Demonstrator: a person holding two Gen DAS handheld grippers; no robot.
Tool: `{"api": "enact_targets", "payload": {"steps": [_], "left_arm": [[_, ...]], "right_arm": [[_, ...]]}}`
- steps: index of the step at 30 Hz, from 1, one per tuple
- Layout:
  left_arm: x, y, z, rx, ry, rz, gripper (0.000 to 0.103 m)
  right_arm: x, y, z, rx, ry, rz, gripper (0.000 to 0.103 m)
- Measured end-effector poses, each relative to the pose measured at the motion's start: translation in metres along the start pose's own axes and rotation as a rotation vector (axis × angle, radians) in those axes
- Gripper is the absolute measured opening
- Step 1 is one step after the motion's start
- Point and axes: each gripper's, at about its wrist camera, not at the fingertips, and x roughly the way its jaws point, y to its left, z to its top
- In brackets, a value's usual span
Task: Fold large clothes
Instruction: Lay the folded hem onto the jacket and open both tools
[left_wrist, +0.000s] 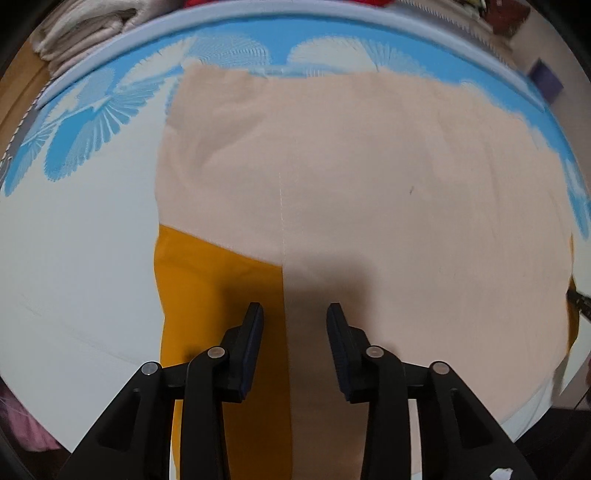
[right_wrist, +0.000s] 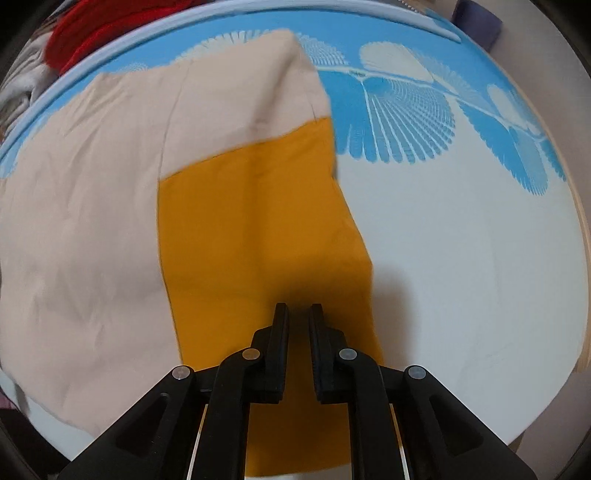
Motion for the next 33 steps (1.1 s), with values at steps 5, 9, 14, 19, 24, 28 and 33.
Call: {"api": "enact_targets", "payload": {"steps": [5, 9, 14, 19, 24, 28, 33], "left_arm": [[-0.006, 0.002, -0.005, 0.014, -0.023, 0.123, 0.034], [-0.048, -0.022, -0.023, 0.066, -0.196, 0.149, 0.029], [-0.066, -0.057, -0.067, 0.052, -0.259, 0.068, 0.031], [-0.021, -0.068, -0.126, 0.08, -0.206, 0.034, 0.036], [-0.018, -0.049, -0.14, 0.06, -0.21, 0.074, 0.036], [-0.018, -0.008, -0.135, -0.064, -0.222, 0.133, 0.036], [-0.005, 0.029, -0.134, -0.256, -0.156, 0.057, 0.036]], "right_arm": [[-0.001, 0.0, -0.009, -0.058, 0.025, -0.075, 0.012], [-0.035, 0.001, -0.018, 0.004, -0.047, -0.111, 0.012], [-0.102, 0.035, -0.04, 0.031, -0.307, -0.027, 0.014], [-0.063, 0.084, -0.068, -0.014, -0.216, 0.058, 0.017], [-0.016, 0.054, -0.086, 0.109, -0.081, -0.028, 0.017], [-0.025, 0.027, -0.089, 0.147, -0.112, -0.12, 0.017], [-0.012, -0.033, -0.104, 0.333, -0.027, -0.121, 0.017]]}}
